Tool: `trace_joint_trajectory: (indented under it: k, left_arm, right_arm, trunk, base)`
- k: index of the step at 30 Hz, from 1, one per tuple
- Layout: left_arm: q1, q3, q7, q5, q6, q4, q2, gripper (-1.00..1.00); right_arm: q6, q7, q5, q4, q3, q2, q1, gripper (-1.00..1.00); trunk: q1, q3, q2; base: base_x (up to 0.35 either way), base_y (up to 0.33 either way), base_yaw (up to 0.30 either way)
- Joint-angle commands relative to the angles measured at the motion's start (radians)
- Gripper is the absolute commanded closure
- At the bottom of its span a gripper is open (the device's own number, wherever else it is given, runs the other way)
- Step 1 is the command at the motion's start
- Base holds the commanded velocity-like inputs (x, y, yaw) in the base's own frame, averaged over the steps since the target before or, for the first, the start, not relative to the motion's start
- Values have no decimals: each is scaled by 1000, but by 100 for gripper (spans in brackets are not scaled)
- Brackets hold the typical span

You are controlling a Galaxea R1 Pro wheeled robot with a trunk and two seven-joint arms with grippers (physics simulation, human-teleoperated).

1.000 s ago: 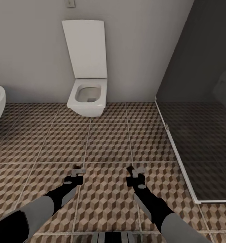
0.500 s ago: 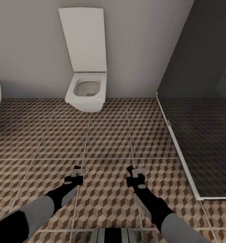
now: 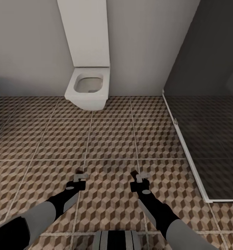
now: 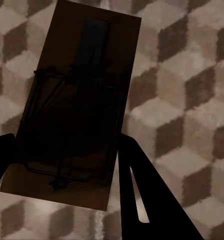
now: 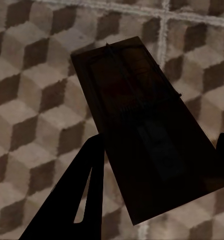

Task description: Take the four mousetraps from the cabinet in the bathroom and place them on the bathroom floor. Make sure all four end up on the same floor surface, and ensure that at least two of them are either under or directly next to the same bathroom sink.

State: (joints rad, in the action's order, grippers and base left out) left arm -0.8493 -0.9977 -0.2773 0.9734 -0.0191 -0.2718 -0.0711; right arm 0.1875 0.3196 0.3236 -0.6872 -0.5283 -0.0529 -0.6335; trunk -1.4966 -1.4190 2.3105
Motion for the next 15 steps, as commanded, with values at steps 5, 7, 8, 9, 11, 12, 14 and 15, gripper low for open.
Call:
trace_joint_trajectory:
  k: [5,7,8,9,11,12,14,15]
  left_arm:
    - [0,-9,-8,6,-1,-3,-1,100]
    - [0,-9,-8,6,-1,-3,-1,100]
    - [0,-9,-8,6,-1,-3,-1,100]
    - [0,-9,-8,7,-1,-3,-1,100]
    - [0,-9,-8,6,-1,-3,-1,100]
    - [0,-9,-8,7,-1,-3,-1,100]
    - [0,-9,-8,7,-1,-3,-1,100]
    - [0,-9,-8,7,-1,-3,-1,100]
  right_arm:
    - [4,10,7,-2,-5,1,-1,100]
    - [4,10,7,-2,-5,1,-1,100]
    - [4,10,7,-2,-5,1,-1,100]
    - [4,10,7,-2,-5,1,-1,100]
    - [4,10,7,-2,-5,1,-1,100]
    - [4,10,7,-2,-5,1,-1,100]
    - [4,10,7,-2,-5,1,-1,100]
    - [4,11,7,-2,-5,1,-1,100]
  trunk:
    - [-19,-24,36]
    - [-27,-34,50]
    - [-31,-39,57]
    - [-34,-43,64]
    - [-42,-53,78]
    - [-46,-57,85]
    - [-54,-67,99]
    - [-57,-72,106]
  base:
    - [0,0,0]
    - [0,0,0]
    - [0,0,0]
    - [0,0,0]
    - [0,0,0]
    - [0,0,0]
    - [0,0,0]
    - [0,0,0]
